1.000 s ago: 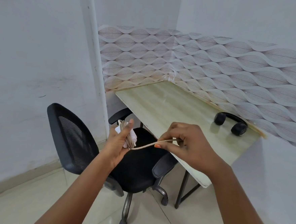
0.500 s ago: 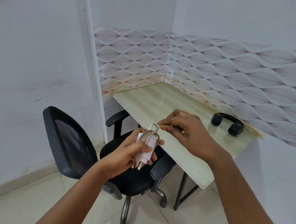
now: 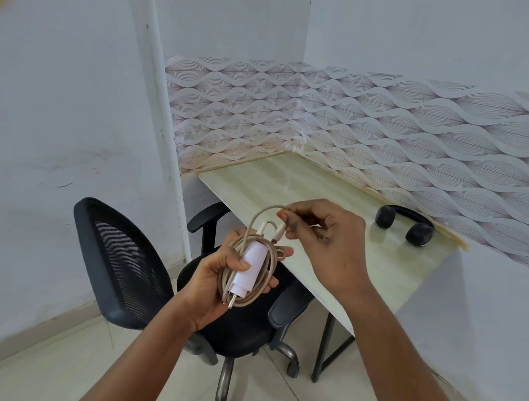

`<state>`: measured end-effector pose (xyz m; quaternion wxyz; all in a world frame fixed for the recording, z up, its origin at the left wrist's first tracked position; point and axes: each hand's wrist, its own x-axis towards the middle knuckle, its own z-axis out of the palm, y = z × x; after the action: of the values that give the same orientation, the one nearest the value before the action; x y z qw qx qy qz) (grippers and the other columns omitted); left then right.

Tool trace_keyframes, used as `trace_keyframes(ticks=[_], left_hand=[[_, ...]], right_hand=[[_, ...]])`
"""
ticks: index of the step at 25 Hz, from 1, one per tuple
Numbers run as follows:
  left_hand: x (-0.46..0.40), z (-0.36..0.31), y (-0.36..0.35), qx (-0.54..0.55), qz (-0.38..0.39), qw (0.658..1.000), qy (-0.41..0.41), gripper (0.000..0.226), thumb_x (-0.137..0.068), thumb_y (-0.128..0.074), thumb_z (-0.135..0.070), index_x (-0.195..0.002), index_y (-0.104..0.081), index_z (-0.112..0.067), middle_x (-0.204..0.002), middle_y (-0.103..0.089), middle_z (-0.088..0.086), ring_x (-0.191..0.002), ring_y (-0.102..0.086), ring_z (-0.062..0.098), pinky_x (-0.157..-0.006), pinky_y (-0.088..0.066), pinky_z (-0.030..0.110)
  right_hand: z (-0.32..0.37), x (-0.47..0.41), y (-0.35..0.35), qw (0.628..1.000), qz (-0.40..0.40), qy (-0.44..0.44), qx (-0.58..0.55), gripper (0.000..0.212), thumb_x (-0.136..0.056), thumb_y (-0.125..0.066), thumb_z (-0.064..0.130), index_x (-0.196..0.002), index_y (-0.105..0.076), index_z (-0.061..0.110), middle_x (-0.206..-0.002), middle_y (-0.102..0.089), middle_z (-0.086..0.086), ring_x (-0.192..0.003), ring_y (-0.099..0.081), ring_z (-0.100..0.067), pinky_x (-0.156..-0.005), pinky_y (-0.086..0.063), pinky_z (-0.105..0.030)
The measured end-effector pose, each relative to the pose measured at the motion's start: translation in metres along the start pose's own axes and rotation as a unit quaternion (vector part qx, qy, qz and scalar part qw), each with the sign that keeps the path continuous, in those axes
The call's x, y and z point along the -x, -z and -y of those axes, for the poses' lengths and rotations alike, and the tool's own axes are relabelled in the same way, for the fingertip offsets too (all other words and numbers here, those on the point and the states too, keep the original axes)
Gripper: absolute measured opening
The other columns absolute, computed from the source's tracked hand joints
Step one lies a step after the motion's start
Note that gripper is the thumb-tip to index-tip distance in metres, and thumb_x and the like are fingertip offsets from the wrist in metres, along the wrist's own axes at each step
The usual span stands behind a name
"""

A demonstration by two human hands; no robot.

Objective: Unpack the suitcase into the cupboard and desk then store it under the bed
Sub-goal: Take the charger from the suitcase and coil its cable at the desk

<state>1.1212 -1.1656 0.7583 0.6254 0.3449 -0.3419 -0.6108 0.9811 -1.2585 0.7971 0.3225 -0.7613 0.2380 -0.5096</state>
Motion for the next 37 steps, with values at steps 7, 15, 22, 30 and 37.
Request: trace_keyframes(ticks=[7,15,22,30,37], left_hand=[[0.000,0.003,-0.001,0.014,0.000,1.000,0.014,0.099,-0.034,-0.083,-0.019,-0.122,-0.039,-0.008,-0.092,-0.069,0.021,-0.066,-0.066,0.032,-0.058,-0.057,0.032],[-0.001,0.000,-0.009,-0.030,0.042,0.998,0.021,0.061,-0.049,-0.061,-0.009,-0.107,-0.042,-0.013,-0.089,-0.065,0.016,-0.068,-0.067,0.031,-0.054,-0.056,0.034],[-0.006,-0.002,-0.007,0.006,0.066,0.998,-0.002,0.077,-0.041,-0.080,-0.014,-0.108,-0.041,-0.010,-0.083,-0.062,0.019,-0.061,-0.064,0.032,-0.053,-0.054,0.034],[-0.005,-0.009,-0.003,0.010,0.025,0.999,-0.034,0.069,-0.037,-0.080,-0.016,-0.099,-0.052,-0.004,-0.084,-0.061,0.021,-0.059,-0.062,0.033,-0.051,-0.052,0.032],[-0.008,-0.017,-0.005,0.020,-0.030,0.994,-0.106,0.070,-0.032,-0.083,-0.022,-0.093,-0.054,-0.004,-0.086,-0.062,0.013,-0.065,-0.064,0.029,-0.052,-0.053,0.035]], right_hand=[[-0.007,0.009,-0.002,1.000,0.007,-0.020,0.001,0.009,-0.080,-0.072,0.005,-0.086,-0.074,0.011,-0.078,-0.068,0.005,-0.071,-0.068,-0.010,-0.065,-0.060,-0.030],[-0.020,0.013,-0.003,0.977,0.089,-0.192,0.000,0.022,-0.077,-0.073,0.013,-0.084,-0.053,0.021,-0.082,-0.063,0.004,-0.071,-0.057,-0.007,-0.063,-0.047,-0.023],[-0.021,0.010,0.011,0.957,0.115,-0.207,-0.169,0.014,-0.077,-0.071,-0.004,-0.080,-0.063,0.007,-0.067,-0.065,-0.009,-0.055,-0.060,-0.015,-0.058,-0.052,-0.025],[-0.028,0.018,0.032,0.916,0.161,-0.231,-0.287,0.021,-0.064,-0.076,0.008,-0.085,-0.076,0.007,-0.079,-0.073,-0.011,-0.071,-0.069,-0.017,-0.065,-0.056,-0.023],[-0.012,0.014,0.024,0.985,0.145,-0.079,0.059,0.015,-0.084,-0.069,0.014,-0.094,-0.074,0.025,-0.080,-0.068,0.010,-0.074,-0.061,-0.004,-0.068,-0.052,-0.022]])
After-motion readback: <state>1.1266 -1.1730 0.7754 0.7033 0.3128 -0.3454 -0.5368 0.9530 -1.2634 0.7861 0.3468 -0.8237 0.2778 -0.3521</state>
